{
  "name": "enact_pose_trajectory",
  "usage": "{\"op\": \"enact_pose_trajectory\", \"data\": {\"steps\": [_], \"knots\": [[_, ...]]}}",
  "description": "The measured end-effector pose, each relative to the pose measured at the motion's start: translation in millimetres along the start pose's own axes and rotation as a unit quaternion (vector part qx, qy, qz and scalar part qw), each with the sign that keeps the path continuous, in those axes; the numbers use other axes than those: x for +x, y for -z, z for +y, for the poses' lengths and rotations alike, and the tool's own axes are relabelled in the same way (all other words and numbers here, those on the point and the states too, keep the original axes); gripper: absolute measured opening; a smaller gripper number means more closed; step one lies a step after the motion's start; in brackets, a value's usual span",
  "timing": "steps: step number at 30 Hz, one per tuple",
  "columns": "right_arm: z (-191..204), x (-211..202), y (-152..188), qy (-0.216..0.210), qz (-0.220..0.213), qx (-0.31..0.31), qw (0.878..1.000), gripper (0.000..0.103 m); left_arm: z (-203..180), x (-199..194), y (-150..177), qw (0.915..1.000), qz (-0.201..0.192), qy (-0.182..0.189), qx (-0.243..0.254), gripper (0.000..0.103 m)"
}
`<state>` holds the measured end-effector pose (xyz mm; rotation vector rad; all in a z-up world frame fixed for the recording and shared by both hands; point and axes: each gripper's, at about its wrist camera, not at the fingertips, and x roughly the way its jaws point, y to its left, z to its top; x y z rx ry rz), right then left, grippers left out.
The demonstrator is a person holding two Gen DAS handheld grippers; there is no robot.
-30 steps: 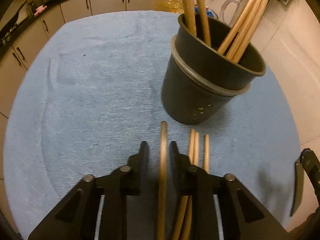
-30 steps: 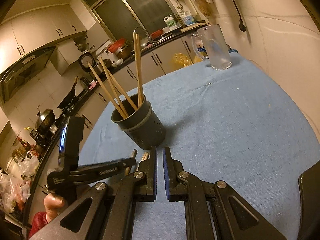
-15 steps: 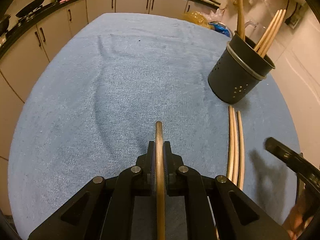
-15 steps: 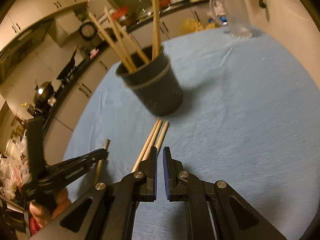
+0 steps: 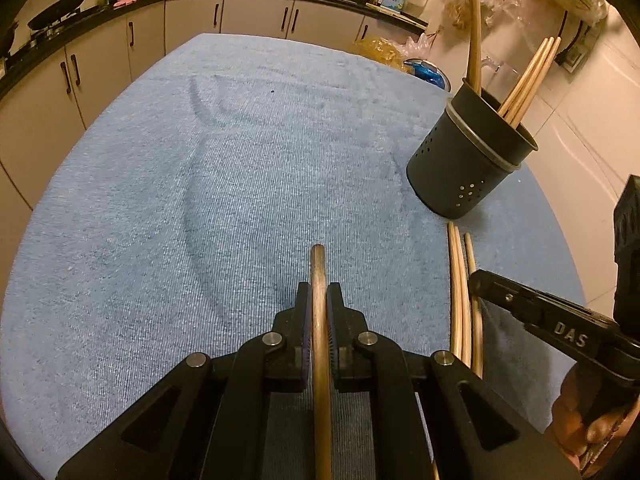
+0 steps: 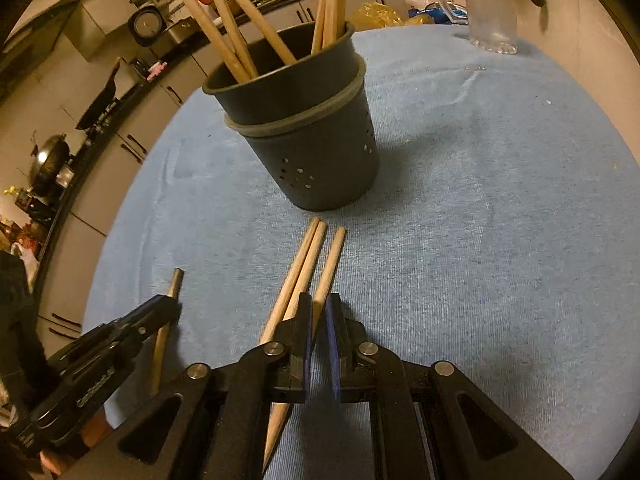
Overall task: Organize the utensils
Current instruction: 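Grasp a chopstick on the towel with the left gripper while the right gripper grasps another, then lift both held chopsticks upright and carry them above the black holder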
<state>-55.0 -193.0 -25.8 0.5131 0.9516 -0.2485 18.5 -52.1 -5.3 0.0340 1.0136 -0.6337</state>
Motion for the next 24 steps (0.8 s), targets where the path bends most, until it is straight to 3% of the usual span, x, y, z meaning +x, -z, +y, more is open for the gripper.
{"op": "enact_pose_trajectory", "data": {"steps": [6,9,12,18,24], "knots": [[16.9,6.8,-5.6,0.046,-0.001,-0.036,0.998,0.009,-5.9,3.6,-1.1,0.9998,-0.004,-0.014,0.015,0.008],[11.9,3.9,-6.3,0.037,-0.001,-0.03,0.999,0.007,-6.0,2.6,-1.2,0.9998,-0.005,-0.013,0.016,0.007],[1.4,-8.6,0.2,-0.005,-0.014,-0.006,1.0,0.006,-7.6,1.5,-1.4,0.9998,-0.004,-0.008,0.018,0.007],[-3.5,-54.4,12.8,-0.041,-0.085,-0.014,0.995,0.006,-14.1,-22.1,-3.9,0.9993,-0.031,-0.004,0.02,0.007],[7.0,-99.3,23.7,-0.063,-0.166,-0.036,0.983,0.007,-16.9,-53.4,-7.6,0.9987,-0.049,0.006,0.011,0.007]]}}
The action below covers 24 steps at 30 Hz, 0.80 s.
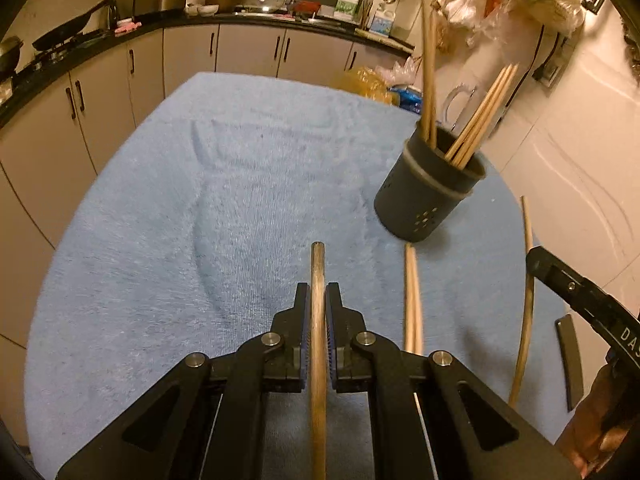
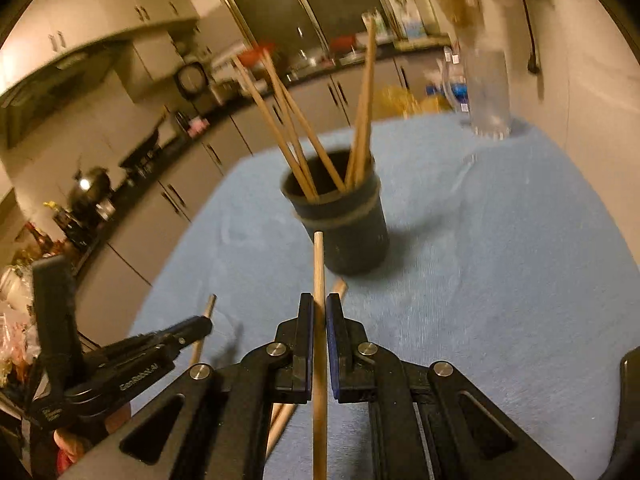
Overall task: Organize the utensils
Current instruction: 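Lift both held chopsticks upright and carry them above the black holder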
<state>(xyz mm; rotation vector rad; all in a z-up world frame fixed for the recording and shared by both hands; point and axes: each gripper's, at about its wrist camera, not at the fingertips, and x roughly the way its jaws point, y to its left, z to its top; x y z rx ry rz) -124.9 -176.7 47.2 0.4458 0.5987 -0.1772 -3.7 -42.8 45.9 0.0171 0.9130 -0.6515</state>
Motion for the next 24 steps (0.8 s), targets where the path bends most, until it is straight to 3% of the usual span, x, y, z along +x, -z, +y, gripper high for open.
{"op": "enact_pose_trajectory", "data": {"steps": [5,24], "knots": [[8.5,-26.2,-3.7,-0.014,-0.045,-0.012,0.999,0.006,-13.4,-25.9,-3.1,0.9997,-0.023,0.001,0.009,0.007],[14.8,-63.3,-6.1,-0.033,-0.098,-0.022,0.994,0.007,-25.1,-75.4,-13.6,0.9967,-0.079,-0.001,0.019,0.007]]}}
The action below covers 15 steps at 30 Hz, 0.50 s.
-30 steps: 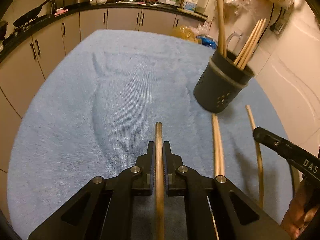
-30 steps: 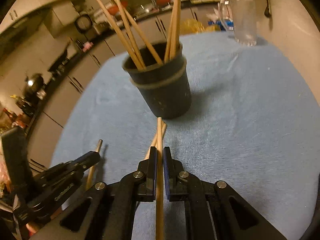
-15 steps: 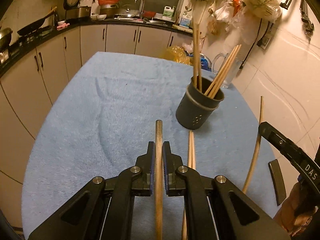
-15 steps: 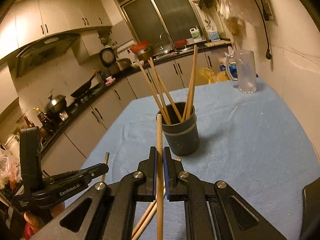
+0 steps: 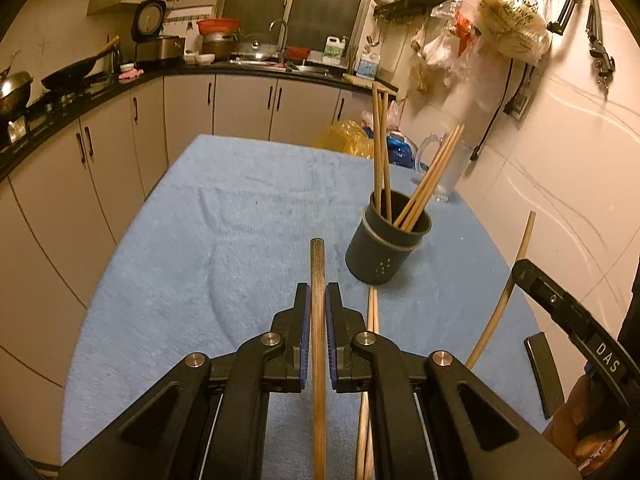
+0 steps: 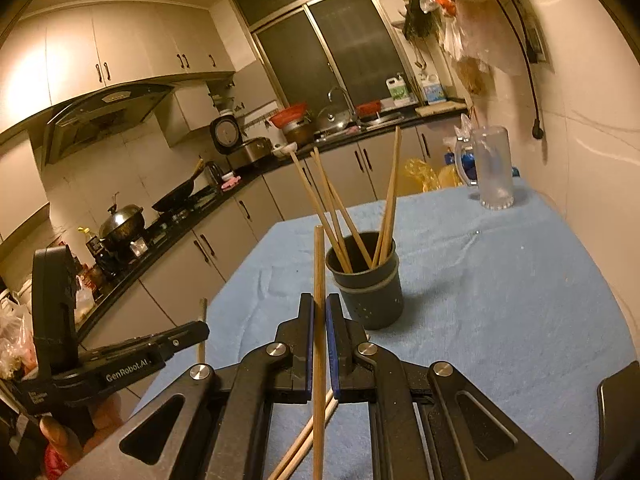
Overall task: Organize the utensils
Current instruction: 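Lift both held chopsticks upright and carry them above the black holder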
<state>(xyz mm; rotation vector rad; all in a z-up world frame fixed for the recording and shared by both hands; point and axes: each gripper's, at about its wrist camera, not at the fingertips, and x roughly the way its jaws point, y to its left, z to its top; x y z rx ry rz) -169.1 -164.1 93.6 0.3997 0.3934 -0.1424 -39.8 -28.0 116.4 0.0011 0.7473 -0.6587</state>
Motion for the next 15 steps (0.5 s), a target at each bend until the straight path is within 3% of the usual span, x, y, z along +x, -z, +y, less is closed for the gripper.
{"op": "enact_pose_trajectory", "data": {"steps": [15], "knots": [[5.7,-13.0,-3.7,0.002,-0.024,-0.013,1.0,0.006,-7.7,-25.8,-12.4,0.9993,-0.037,-0.002,0.007,0.007]]}}
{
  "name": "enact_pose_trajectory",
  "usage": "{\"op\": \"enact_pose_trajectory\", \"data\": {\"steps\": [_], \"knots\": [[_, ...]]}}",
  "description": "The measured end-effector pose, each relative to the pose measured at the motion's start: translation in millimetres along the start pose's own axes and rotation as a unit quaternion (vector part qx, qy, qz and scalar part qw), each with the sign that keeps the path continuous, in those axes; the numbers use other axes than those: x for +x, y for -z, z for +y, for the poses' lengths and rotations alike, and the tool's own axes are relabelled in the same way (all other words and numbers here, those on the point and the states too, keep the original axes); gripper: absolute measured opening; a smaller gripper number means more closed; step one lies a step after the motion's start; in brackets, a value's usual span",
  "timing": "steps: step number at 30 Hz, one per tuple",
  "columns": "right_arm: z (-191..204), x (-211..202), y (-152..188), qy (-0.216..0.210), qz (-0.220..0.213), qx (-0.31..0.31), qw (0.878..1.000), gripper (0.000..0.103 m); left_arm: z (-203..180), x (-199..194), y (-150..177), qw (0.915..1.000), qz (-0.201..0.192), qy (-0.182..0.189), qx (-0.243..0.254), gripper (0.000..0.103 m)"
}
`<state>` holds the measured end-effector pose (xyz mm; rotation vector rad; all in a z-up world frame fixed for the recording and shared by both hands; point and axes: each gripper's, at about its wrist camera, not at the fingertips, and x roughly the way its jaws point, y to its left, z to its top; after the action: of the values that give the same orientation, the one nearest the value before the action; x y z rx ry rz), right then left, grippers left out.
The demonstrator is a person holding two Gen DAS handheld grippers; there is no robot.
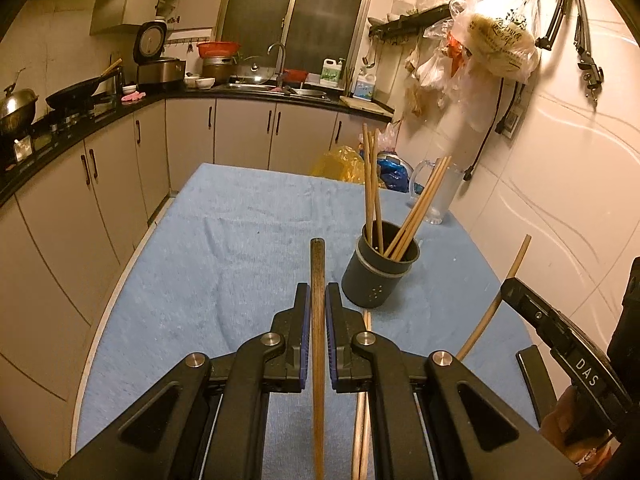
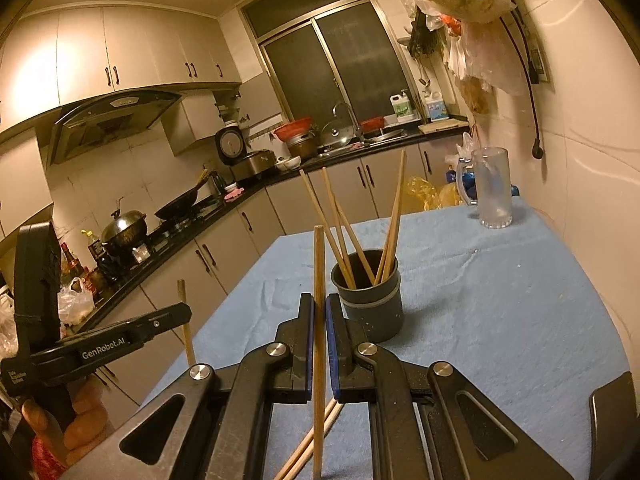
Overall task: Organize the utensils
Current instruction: 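Lift both held chopsticks upright and carry them above the black holder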
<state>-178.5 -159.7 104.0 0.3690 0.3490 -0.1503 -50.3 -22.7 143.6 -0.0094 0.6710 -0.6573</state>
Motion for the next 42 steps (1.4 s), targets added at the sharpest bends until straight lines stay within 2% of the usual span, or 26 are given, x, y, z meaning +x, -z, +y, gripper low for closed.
{"op": "enact_pose_trajectory", "data": {"steps": [42], "knots": [[-7.9,-20.0,-7.9,0.002,-0.025,0.008,1.0,0.006,-20.4,-11.9,-12.6,0.9998,-0.013,-0.001,0.017,0.007]]}}
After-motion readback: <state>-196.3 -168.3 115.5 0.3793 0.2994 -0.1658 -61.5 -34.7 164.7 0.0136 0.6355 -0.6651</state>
